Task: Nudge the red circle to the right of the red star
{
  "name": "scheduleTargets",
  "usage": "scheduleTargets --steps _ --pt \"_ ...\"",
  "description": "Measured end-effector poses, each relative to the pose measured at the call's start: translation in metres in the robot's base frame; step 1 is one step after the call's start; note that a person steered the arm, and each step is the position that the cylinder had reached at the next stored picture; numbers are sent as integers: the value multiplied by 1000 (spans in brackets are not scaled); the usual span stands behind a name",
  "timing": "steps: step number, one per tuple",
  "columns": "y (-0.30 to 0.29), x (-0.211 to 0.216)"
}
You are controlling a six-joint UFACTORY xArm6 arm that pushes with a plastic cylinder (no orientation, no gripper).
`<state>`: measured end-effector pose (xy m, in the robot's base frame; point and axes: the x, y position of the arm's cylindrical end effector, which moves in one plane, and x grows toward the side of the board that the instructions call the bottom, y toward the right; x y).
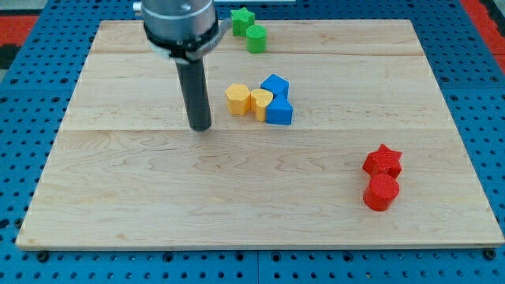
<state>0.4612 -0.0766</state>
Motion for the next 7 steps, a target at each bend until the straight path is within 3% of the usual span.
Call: scheduleTargets --steps 1,2,4,5,6,7 --pt "53 72" --pt "150 94" --pt "269 101" --pt "282 101" --pt "257 133" --pt "328 149"
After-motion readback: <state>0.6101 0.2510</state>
